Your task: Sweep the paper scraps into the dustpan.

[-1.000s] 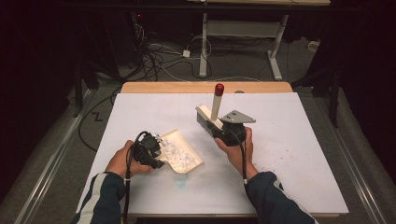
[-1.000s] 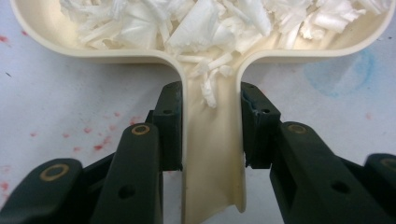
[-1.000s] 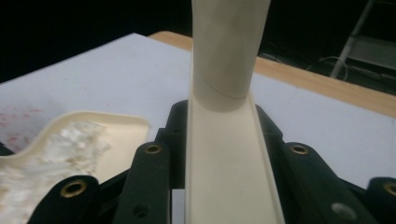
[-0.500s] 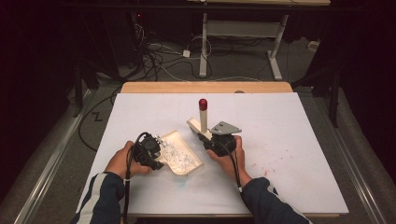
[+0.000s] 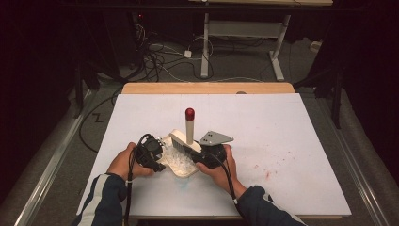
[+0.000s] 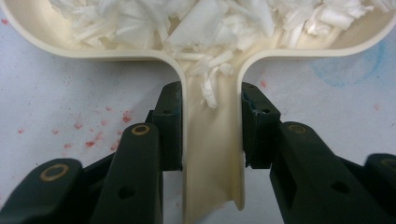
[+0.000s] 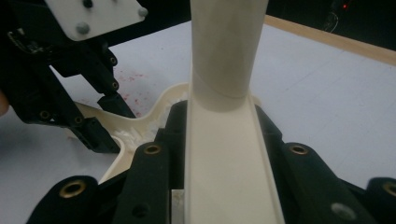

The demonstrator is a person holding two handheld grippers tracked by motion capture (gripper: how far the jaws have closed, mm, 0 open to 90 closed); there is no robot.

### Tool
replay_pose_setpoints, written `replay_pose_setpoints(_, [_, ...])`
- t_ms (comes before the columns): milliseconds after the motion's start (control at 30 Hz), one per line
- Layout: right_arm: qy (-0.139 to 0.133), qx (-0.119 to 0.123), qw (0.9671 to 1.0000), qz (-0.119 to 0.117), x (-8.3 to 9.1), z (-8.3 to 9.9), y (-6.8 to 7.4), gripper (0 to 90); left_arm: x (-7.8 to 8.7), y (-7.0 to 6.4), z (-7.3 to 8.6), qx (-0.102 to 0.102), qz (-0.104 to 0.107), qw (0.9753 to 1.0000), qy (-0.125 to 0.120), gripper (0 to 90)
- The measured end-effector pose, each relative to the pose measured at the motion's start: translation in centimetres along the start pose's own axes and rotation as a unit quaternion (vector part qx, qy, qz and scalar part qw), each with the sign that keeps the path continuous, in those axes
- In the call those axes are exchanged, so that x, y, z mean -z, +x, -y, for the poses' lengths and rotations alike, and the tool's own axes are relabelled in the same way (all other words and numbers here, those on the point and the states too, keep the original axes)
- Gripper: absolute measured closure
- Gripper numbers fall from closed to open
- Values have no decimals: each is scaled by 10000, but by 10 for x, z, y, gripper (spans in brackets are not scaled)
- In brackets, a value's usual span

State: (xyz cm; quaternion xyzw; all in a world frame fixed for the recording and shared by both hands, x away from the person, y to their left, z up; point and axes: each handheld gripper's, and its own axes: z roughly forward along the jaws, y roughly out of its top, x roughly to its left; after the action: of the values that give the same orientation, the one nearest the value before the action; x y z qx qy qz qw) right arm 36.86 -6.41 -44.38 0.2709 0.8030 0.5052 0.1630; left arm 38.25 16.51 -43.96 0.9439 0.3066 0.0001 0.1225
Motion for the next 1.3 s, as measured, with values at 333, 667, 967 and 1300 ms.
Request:
replay_pose_setpoints(333, [-225,-101,9996,134,23,-18,-24,683,0,-1,1,-25,-25,10000,13,630])
replay_pose_setpoints(667, [-233,-302,9962,786,39,-10,-61,683,1,-1,0,-11,-33,10000,-2,629])
replay_pose_setpoints(967, [253,-88,9904,1354,36,12,-72,682,0,-2,-1,-9,-55,10000,30,629])
replay_pose_setpoints(1300, [312,-71,9982,506,34,21,-55,682,-3,-3,-3,-29,-103,9999,76,629])
